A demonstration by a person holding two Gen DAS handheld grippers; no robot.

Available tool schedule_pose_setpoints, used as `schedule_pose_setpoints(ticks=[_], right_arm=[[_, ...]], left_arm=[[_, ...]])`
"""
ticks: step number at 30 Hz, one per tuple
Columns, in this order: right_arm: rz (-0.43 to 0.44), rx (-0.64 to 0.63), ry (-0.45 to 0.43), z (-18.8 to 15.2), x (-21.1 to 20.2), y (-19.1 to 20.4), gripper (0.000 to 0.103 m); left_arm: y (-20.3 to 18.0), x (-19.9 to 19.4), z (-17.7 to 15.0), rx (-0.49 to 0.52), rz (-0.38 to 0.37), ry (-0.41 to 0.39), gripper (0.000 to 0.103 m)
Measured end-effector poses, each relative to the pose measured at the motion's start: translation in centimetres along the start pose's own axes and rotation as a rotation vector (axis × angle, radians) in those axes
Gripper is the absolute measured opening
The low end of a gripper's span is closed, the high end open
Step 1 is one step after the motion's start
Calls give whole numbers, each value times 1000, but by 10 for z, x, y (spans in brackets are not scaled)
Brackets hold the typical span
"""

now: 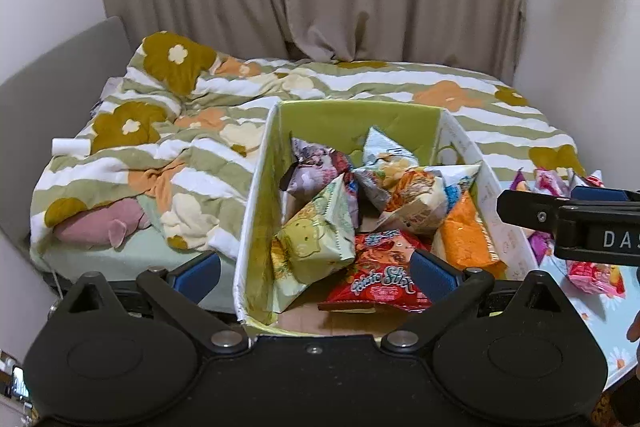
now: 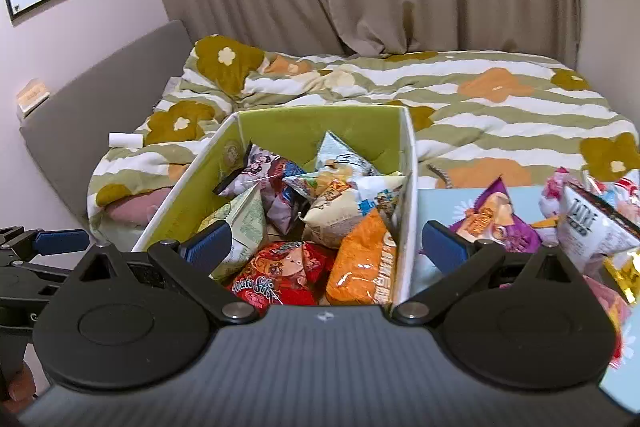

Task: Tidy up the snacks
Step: 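Lower both bags into the yellow box and open both tools, then move both tools back over the snack pile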

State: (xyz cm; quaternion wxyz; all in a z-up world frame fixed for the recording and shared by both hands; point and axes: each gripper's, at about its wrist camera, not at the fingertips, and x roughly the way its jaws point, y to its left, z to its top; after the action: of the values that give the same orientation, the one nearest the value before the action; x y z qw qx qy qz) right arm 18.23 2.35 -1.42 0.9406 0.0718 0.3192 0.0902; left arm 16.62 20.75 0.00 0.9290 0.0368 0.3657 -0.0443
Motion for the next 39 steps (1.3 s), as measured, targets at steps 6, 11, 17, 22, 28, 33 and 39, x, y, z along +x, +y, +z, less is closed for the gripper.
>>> schedule_pose_setpoints(ticks=[6,11,17,22,28,33,39], right_arm=[[-40,34,-34,-3,-26,-14,103],[-92,57,-54,-2,-48,-50,103],[-132,49,-68,8,-63,-112,103],[-138,19,-48,14,-67,-166,103],[-104,-15,5,19,-51,-223,103],[-47,-63,59,22,-26,-250,103],[37,-100,129,24,14,-268,103]], left_arm=[[-17,-8,3,13,-50,-34,103],[-54,-10,13,60,-122,-66,103],[-123,-2,25,119,-169,-66,103],[-177,18,33,180,-184,-40,102],[-227,54,39,269,-143,-6,103],[-256,90,42,337,-115,48,102],[-283,133,29,462,-60,117,103]])
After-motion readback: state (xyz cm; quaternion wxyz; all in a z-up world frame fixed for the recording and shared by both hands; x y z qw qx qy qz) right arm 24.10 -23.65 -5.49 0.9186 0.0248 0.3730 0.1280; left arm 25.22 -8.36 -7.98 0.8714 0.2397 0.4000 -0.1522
